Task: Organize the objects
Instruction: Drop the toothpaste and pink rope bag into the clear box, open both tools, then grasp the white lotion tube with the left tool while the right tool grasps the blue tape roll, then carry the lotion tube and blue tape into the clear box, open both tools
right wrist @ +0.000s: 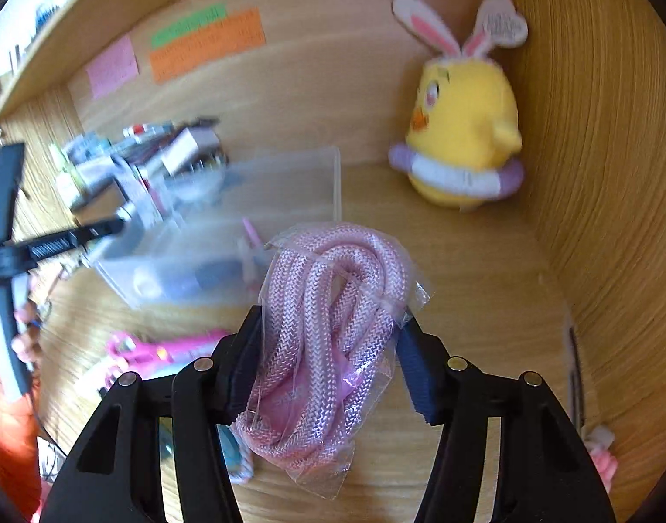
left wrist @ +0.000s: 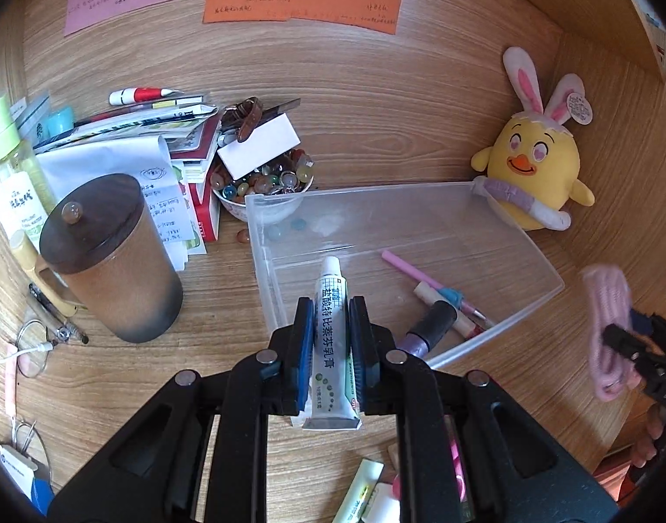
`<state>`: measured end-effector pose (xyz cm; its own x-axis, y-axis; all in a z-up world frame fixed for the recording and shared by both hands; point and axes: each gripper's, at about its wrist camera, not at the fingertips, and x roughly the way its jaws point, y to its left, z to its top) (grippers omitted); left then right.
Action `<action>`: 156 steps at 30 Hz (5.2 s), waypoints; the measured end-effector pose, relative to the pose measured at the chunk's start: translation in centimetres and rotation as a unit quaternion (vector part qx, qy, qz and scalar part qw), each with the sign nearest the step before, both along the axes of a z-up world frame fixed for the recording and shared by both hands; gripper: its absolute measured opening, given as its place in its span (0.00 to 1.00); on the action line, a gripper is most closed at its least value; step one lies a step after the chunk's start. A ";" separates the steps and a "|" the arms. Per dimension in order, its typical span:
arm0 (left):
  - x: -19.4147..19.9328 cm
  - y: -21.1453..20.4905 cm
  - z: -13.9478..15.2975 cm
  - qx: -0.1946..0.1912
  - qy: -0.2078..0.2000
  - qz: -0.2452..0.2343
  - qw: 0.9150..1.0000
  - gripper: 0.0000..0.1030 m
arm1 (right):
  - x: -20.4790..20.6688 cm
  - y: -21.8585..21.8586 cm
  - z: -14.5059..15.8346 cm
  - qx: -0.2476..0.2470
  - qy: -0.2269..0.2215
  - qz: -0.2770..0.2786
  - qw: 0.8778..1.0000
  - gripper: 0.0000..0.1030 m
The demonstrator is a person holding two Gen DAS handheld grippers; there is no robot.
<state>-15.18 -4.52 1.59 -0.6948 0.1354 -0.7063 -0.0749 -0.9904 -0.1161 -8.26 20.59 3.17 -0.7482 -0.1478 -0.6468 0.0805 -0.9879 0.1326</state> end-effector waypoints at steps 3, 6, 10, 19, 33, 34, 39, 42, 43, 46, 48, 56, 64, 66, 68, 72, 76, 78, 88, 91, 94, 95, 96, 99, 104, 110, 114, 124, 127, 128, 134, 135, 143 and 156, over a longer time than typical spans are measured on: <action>-0.9 0.3 -0.3 -0.003 -0.010 -0.004 1.000 0.15 | -1.1 -0.3 1.5 -0.007 0.021 0.005 1.000 0.53; -1.6 0.8 -0.6 -0.012 -0.016 -0.005 1.000 0.15 | -2.7 -1.1 2.8 -0.005 0.041 0.013 0.999 0.53; -2.4 1.2 -1.1 -0.017 -0.023 -0.010 1.000 0.15 | -5.4 -2.5 3.3 0.003 0.048 0.028 0.998 0.53; -3.6 2.2 -2.2 -0.027 -0.036 -0.025 0.999 0.15 | -12.0 -4.6 0.8 0.019 0.006 0.046 0.999 0.53; -4.2 2.6 -2.6 -0.039 -0.036 -0.036 0.998 0.17 | -15.8 -7.5 -3.5 0.045 -0.079 0.108 0.990 0.25; -4.2 2.5 -2.6 -0.039 -0.035 -0.036 0.998 0.18 | -15.6 -7.4 -3.5 0.042 -0.079 0.108 0.990 0.25; -3.2 2.3 -1.6 -0.034 -0.017 -0.030 0.999 0.43 | -14.1 -7.1 -2.3 0.039 -0.065 0.110 0.991 0.33; -2.0 2.2 -0.6 -0.035 0.002 -0.027 0.999 0.59 | -12.4 -6.6 -1.1 0.039 -0.044 0.106 0.993 0.48; -1.6 2.1 -0.3 -0.035 0.008 -0.025 0.999 0.63 | -11.9 -6.5 -0.8 0.038 -0.038 0.106 0.993 0.52; -0.2 2.0 0.6 -0.040 0.024 -0.018 0.999 0.76 | -9.9 -6.1 0.2 0.033 -0.021 0.107 0.993 0.63; 0.9 1.9 1.1 -0.048 0.035 -0.013 0.998 0.78 | -8.7 -5.9 0.7 0.031 -0.012 0.106 0.994 0.68; 4.8 1.6 1.6 -0.061 0.054 0.000 0.997 0.92 | -4.1 -5.5 1.0 0.030 0.009 0.107 0.994 0.75; 9.1 1.0 0.3 -0.098 0.050 0.009 0.994 0.97 | 0.2 -4.4 -0.1 0.033 0.013 0.102 0.994 0.76; 10.0 0.8 -0.5 -0.108 0.041 0.009 0.993 0.97 | 1.0 -4.2 -0.6 0.034 0.009 0.101 0.994 0.76; 10.7 0.7 -1.7 -0.119 0.026 0.007 0.992 0.97 | 1.6 -4.0 -1.3 0.036 0.000 0.100 0.994 0.76; 11.7 -0.2 -4.0 -0.132 -0.005 0.012 0.991 0.97 | 2.5 -3.9 -2.8 0.038 -0.016 0.100 0.994 0.76; 12.4 -1.5 -5.7 -0.106 -0.033 0.015 0.994 0.97 | 3.2 -4.0 -4.3 0.030 -0.030 0.102 0.994 0.76; 12.9 -2.0 -6.4 -0.095 -0.043 0.014 0.994 0.94 | 3.5 -4.1 -4.9 0.027 -0.035 0.104 0.994 0.76; 12.8 -1.8 -8.0 -0.072 -0.071 -0.017 0.995 0.59 | 3.7 -5.0 -7.0 0.012 -0.072 0.143 0.987 0.47; 11.9 -1.5 -7.9 -0.070 -0.070 -0.027 0.995 0.55 | 3.7 -5.5 -7.4 0.014 -0.077 0.152 0.985 0.39; 11.0 -1.1 -7.8 -0.071 -0.069 -0.038 0.994 0.49 | 3.6 -5.7 -7.8 0.010 -0.083 0.157 0.984 0.29; 10.7 -1.0 -7.8 -0.069 -0.070 -0.043 0.994 0.45 | 3.5 -5.7 -7.8 0.009 -0.084 0.157 0.984 0.25; 10.4 -0.9 -7.8 -0.067 -0.070 -0.046 0.994 0.42 | 3.5 -5.7 -7.9 0.007 -0.087 0.158 0.984 0.22; 10.0 -0.8 -7.7 -0.068 -0.067 -0.048 0.994 0.30 | 3.4 -5.4 -8.0 -0.004 -0.087 0.156 0.984 0.16; 9.6 -0.9 -7.6 -0.063 -0.064 -0.042 0.995 0.15 | 3.4 -5.1 -7.2 -0.009 -0.074 0.149 0.986 0.16; 10.3 -1.5 -7.2 -0.053 -0.057 -0.024 0.997 0.15 | 3.2 -4.7 -5.7 -0.020 -0.049 0.140 0.989 0.16; 11.3 -1.7 -5.9 -0.049 -0.038 -0.016 0.998 0.15 | 2.8 -4.4 -4.6 -0.028 -0.033 0.134 0.990 0.16; 12.5 -2.1 -1.8 -0.046 0.023 0.001 0.999 0.14 | 1.7 -3.9 -2.3 -0.047 0.002 0.119 0.992 0.16; 12.1 -2.0 -0.9 -0.047 0.036 0.004 0.998 0.14 | 1.5 -3.9 -1.6 -0.049 0.012 0.120 0.991 0.16; 12.2 -2.0 -0.6 -0.047 0.039 0.005 0.998 0.14 | 1.3 -4.0 -1.4 -0.050 0.015 0.120 0.991 0.16; 11.6 -2.2 1.8 -0.043 0.069 0.006 0.997 0.14 | 0.3 -3.9 -0.4 -0.056 0.029 0.118 0.991 0.16; 11.4 -2.1 2.4 -0.043 0.076 0.006 0.996 0.14 | 0.0 -3.8 -0.2 -0.058 0.031 0.116 0.991 0.16; 8.6 -1.9 6.0 -0.031 0.112 0.003 0.993 0.14 | -2.1 -3.6 0.9 -0.061 0.046 0.109 0.991 0.16; 2.6 -0.7 7.4 -0.036 0.125 0.011 0.991 0.14 | -7.5 -5.3 0.7 -0.053 0.027 0.125 0.990 0.16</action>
